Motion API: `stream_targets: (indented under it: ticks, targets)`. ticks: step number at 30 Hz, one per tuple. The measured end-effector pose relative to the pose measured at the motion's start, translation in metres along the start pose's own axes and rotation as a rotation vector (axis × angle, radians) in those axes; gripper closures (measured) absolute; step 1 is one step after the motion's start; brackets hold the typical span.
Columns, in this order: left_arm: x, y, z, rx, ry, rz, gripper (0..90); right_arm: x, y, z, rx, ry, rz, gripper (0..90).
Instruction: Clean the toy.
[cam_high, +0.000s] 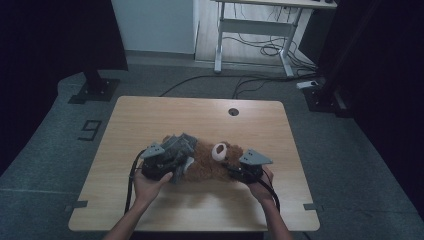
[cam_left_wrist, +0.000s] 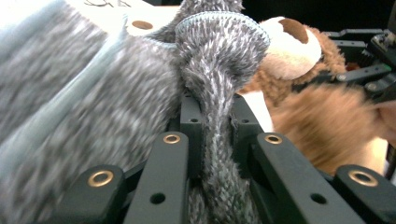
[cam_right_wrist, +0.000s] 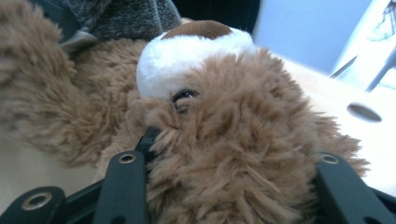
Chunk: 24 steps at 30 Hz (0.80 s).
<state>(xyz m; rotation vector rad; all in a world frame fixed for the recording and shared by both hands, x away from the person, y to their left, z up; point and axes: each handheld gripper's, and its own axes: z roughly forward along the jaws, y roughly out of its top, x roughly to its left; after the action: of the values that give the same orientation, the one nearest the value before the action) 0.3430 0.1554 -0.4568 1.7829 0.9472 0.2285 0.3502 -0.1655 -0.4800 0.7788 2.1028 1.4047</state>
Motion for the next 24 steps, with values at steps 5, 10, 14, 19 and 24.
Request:
stream_targets:
  ticks: [5, 10, 14, 19, 24]
  targets:
    - [0.007, -0.003, 0.009, 0.026, 0.000, -0.020, 79.4, -0.010, -0.005, 0.013, -0.017, 0.011, -0.038, 46.8]
    - [-0.002, -0.008, 0.013, 0.048, -0.033, -0.010, 79.1, -0.013, -0.027, 0.006, -0.016, 0.061, -0.029, 39.6]
    - [-0.013, -0.003, 0.010, 0.039, -0.045, 0.027, 78.7, -0.012, -0.048, -0.001, 0.008, 0.038, -0.016, 29.3]
    - [-0.022, 0.009, 0.010, 0.038, -0.051, 0.049, 78.1, -0.013, -0.054, -0.006, -0.009, 0.013, 0.040, 19.9]
    - [-0.040, 0.024, 0.028, 0.057, -0.074, 0.093, 78.0, -0.009, -0.054, -0.006, 0.001, 0.004, 0.037, 22.1]
